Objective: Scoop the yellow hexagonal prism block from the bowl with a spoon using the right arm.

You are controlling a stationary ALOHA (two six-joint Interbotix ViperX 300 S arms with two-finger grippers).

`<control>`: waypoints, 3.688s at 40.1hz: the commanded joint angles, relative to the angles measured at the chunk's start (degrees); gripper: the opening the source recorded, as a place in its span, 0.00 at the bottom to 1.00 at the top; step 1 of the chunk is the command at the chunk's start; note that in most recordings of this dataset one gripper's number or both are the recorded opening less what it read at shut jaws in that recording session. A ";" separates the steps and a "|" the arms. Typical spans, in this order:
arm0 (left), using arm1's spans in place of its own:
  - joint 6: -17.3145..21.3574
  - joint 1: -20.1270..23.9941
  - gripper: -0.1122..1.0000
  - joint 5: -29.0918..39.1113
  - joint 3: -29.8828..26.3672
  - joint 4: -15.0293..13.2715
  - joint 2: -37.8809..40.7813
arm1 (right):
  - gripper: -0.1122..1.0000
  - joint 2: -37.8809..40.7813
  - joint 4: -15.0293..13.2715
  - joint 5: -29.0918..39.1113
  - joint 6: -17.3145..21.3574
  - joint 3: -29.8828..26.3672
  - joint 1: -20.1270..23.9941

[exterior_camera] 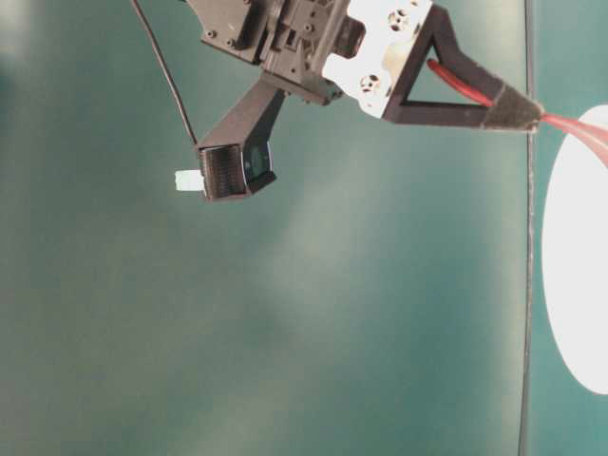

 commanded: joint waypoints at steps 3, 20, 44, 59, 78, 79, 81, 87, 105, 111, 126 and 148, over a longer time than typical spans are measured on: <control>0.00 0.00 0.10 -0.44 -1.49 0.09 0.44 | 0.33 -0.26 -0.09 -0.09 0.09 -1.67 0.00; 0.09 0.00 0.10 -0.62 -1.49 0.09 0.44 | 0.33 2.99 -0.18 0.53 0.09 -3.69 0.62; 0.09 0.00 0.10 -0.62 -1.49 0.09 0.44 | 0.33 6.77 -0.18 -0.35 -0.18 -6.24 2.11; 0.09 0.09 0.10 -0.44 -1.49 0.09 0.44 | 0.33 7.65 -0.18 -4.66 -0.53 -7.73 2.02; -0.18 0.09 0.10 -0.26 -1.49 0.09 0.44 | 0.33 7.65 -0.70 -9.49 -0.62 -7.73 2.11; -0.18 0.00 0.10 -0.26 -1.49 0.09 0.44 | 0.33 7.73 -0.79 -9.67 -0.62 -7.73 2.11; -0.18 0.09 0.10 -0.26 -1.49 0.00 0.44 | 0.33 7.73 -0.97 -10.11 -0.62 -7.73 2.11; -0.26 0.00 0.10 -0.26 -1.49 0.09 0.44 | 0.33 7.73 -1.58 -11.87 -0.62 -7.73 2.11; -0.35 0.00 0.10 -0.26 -1.58 0.09 0.44 | 0.33 3.69 -3.60 -12.57 -0.44 -8.88 2.02; -0.44 0.09 0.10 -0.26 -1.58 0.09 0.35 | 0.33 -0.26 -4.48 -9.40 -0.18 -8.79 2.02; -0.44 0.09 0.10 -0.35 -1.58 0.09 0.44 | 0.33 -5.36 -5.19 0.62 0.18 -5.45 2.11; -0.44 0.09 0.10 -0.70 -1.58 0.09 0.35 | 0.33 -4.13 -5.19 -2.99 0.26 0.35 1.49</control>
